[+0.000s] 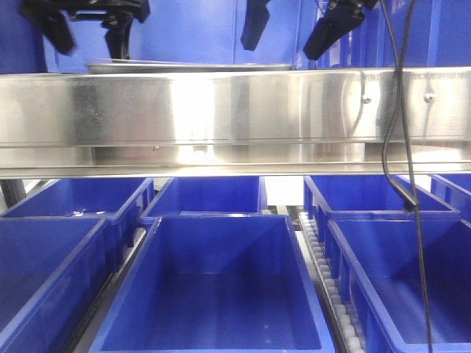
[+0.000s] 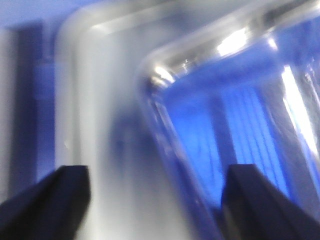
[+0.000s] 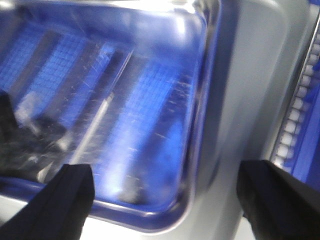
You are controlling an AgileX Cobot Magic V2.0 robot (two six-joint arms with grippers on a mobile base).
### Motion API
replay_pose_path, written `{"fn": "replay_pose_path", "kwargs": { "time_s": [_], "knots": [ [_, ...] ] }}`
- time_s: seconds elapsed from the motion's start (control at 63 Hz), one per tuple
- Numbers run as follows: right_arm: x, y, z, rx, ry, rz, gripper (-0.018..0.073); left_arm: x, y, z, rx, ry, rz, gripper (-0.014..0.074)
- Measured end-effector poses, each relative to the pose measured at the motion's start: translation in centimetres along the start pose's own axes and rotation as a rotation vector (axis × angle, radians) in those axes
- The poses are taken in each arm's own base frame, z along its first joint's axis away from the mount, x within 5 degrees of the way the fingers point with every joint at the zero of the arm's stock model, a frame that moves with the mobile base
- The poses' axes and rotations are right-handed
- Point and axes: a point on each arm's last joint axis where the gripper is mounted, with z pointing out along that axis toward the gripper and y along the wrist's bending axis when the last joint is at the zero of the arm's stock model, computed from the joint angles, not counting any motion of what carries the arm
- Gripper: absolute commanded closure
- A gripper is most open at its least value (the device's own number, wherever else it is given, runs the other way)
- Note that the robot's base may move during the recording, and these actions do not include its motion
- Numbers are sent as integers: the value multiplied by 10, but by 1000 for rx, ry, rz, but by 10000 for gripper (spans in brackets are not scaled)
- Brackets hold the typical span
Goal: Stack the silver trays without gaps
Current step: 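Raise the tray over the upper shelf and lower it onto the tray there, then open both grippers to release the tray rims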
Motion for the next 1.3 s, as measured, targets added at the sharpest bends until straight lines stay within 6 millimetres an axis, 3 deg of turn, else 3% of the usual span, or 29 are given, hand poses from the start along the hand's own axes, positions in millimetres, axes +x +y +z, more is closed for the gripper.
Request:
{"fn": "replay_pose_path", "kwargs": {
  "time_s": [0.127,0.238,0.318,0.461,0.508,0.572,0.667,0.81,0.953,1.143,1.302],
  "knots": [
    [-5,6,-23,-5,-59,-14,150,-9,11,-35,5,-99,-46,96],
    [-9,15,-55,-12,-147,-31,286,-18,24,-78,13,-220,-82,155],
    [-9,22,-85,-18,-217,-48,422,-20,36,-113,21,-314,-106,258],
    [-4,35,-140,-29,-340,-78,662,-12,53,-167,36,-429,-150,548],
    [-1,40,-161,-32,-389,-98,636,-8,58,-182,39,-460,-156,639],
    [6,45,-185,-32,-448,-129,638,-1,65,-203,43,-505,-161,598],
    [21,52,-219,-28,-537,-173,638,16,74,-234,61,-597,-170,617],
    [58,58,-264,-16,-681,-215,638,57,80,-262,102,-749,-164,615],
    [112,53,-278,4,-786,-221,638,118,83,-278,147,-870,-165,615],
    [208,39,-277,22,-896,-211,638,209,86,-281,163,-964,-171,615],
    [280,27,-263,22,-945,-215,638,269,85,-273,189,-957,-212,615]
  ]
}}
